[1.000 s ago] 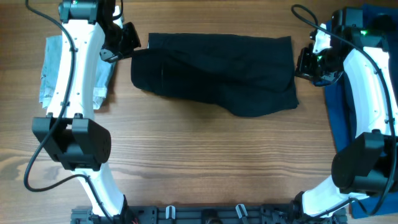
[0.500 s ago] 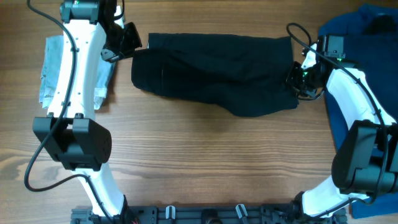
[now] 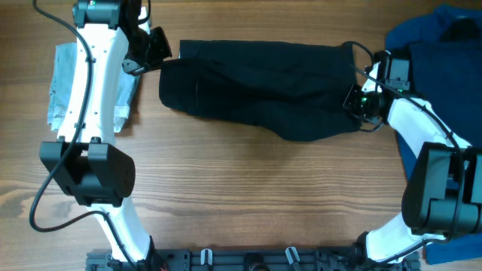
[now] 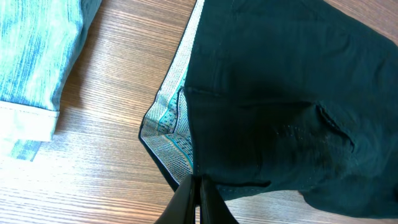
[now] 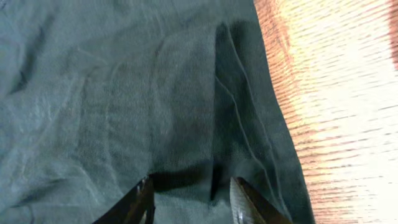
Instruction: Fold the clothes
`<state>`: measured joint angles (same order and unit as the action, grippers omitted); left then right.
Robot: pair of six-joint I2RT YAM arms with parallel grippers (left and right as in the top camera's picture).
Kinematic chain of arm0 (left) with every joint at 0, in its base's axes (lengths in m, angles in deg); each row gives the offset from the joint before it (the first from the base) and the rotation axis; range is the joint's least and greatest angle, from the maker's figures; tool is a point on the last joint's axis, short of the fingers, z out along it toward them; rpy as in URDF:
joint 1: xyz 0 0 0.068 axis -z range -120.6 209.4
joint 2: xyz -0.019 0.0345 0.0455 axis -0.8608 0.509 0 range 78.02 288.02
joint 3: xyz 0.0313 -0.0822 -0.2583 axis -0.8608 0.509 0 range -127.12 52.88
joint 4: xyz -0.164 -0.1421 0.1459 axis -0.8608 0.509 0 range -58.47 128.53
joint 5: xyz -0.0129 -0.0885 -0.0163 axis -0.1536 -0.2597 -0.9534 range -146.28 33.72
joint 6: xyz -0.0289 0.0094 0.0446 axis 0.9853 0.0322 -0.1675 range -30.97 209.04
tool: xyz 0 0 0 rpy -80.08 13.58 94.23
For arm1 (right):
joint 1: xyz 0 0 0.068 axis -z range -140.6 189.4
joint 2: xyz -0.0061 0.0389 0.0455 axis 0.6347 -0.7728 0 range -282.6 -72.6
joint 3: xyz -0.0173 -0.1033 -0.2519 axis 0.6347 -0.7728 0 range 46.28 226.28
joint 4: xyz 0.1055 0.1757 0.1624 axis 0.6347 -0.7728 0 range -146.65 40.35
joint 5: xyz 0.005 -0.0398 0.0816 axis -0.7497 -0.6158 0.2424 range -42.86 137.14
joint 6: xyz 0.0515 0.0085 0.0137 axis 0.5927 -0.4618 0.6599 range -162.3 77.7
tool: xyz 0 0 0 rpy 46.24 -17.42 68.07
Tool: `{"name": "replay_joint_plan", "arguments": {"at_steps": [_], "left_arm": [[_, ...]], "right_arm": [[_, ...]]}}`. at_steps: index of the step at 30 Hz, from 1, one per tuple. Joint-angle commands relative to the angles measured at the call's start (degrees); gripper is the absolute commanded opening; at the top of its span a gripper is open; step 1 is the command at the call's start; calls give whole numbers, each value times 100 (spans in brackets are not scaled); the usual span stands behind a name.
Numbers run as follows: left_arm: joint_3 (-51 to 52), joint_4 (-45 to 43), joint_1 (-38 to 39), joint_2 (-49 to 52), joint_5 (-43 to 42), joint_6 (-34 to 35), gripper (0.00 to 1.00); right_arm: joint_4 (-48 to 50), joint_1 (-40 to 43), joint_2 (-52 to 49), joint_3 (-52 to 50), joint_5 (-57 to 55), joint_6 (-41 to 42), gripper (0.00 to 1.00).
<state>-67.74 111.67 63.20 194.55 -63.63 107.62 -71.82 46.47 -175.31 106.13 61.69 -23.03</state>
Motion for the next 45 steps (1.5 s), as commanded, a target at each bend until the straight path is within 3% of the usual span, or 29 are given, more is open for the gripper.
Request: {"name": "replay_joint_plan", "arguments": {"at_steps": [1,7,9,12,15,18,23,28,40,45], "left_arm": [[-48,2,7,-103,-26,52,4],[-48,-22,7,-103,-28,52,4],[-46,-39,7,-103,-28,55,4],[-48,-74,7,-103,-28,52,4],[-46,-98,7,-103,-28,52,4],[-46,-144,7,-103,-28,55,6],[-48,-232,7,-103,-28,57,6],[-46,-264,7,-103,-28,55,7],[-48,-382,7,-103,-28,57,11],[-46,-409,7,-103,-28,57,13]], "right_arm": [[190,-13,81,-238,98,72,44],[538,-13,81,-369,125,-411,45],[649,-13,81,-367,328,-890,49],[658,-13,164,-146,673,-1794,63],[87,-28,479,140,658,-2332,66],[-568,-256,761,229,-304,-2970,66],[-586,-1054,450,140,-1115,-3901,62],[-131,-1589,133,140,-2605,-4330,62],[208,-1591,-26,76,-1888,-4610,62],[76,-1589,-28,39,-1762,-4463,51]]}}
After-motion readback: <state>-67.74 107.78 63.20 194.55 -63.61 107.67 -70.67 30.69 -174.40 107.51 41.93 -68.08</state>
